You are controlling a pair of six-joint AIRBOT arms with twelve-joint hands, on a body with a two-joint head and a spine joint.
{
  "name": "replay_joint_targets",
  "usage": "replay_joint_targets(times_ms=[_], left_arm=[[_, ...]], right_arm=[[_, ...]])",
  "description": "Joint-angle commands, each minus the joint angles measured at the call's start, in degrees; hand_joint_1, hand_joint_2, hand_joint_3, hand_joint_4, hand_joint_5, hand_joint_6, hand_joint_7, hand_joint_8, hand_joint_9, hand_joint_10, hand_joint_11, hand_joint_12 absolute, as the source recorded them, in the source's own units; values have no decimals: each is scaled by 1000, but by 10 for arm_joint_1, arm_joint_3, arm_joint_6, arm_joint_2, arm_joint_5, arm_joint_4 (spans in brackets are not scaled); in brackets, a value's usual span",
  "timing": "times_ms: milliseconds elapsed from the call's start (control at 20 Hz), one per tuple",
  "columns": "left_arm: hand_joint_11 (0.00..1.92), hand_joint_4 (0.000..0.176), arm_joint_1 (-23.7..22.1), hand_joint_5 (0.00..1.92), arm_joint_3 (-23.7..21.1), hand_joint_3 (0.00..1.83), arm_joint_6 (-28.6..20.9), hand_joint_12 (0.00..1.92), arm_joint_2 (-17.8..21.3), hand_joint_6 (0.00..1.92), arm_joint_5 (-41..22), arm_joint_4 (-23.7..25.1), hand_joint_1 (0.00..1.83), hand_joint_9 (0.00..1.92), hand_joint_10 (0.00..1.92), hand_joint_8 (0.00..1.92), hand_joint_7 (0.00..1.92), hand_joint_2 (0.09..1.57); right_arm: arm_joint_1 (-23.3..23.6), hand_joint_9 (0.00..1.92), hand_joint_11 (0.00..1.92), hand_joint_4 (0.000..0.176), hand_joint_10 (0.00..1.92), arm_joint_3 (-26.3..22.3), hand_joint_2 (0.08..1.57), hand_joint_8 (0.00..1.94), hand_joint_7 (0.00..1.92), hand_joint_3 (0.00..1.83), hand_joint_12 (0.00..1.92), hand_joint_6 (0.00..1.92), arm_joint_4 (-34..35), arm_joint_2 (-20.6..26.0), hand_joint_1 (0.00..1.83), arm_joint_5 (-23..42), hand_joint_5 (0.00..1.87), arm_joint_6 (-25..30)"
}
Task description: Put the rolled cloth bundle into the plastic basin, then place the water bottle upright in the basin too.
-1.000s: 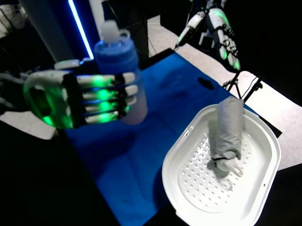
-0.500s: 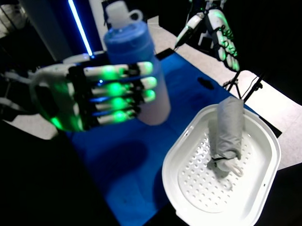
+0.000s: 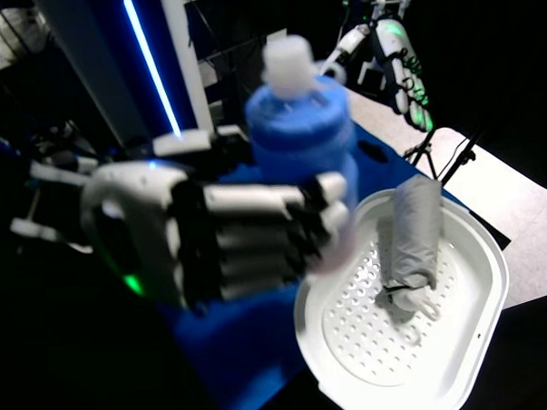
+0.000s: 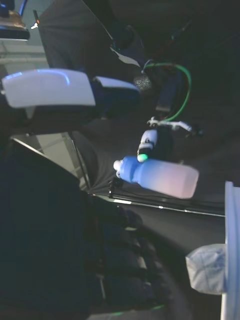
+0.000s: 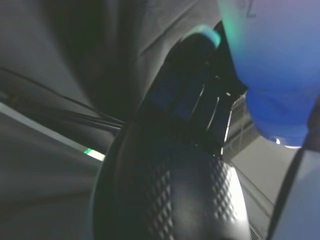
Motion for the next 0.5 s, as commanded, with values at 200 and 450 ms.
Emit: replay_joint_targets(times_ms=[200, 450], left_arm=[[0, 176, -4, 6, 9, 0, -12, 0, -6, 2, -66, 1, 508, 0, 0, 0, 0, 876], [0, 176, -4, 8, 15, 0, -19, 0, -10, 1, -65, 7, 487, 0, 0, 7, 19, 871]], right_arm=[[25, 1022, 929, 0, 1453, 69, 1192, 1195, 943, 0, 1772, 1306, 38, -41, 1200, 0, 732, 9], [34, 853, 774, 0, 1596, 115, 1221, 1390, 871, 0, 1777, 1266, 55, -72, 1197, -24, 709, 9]])
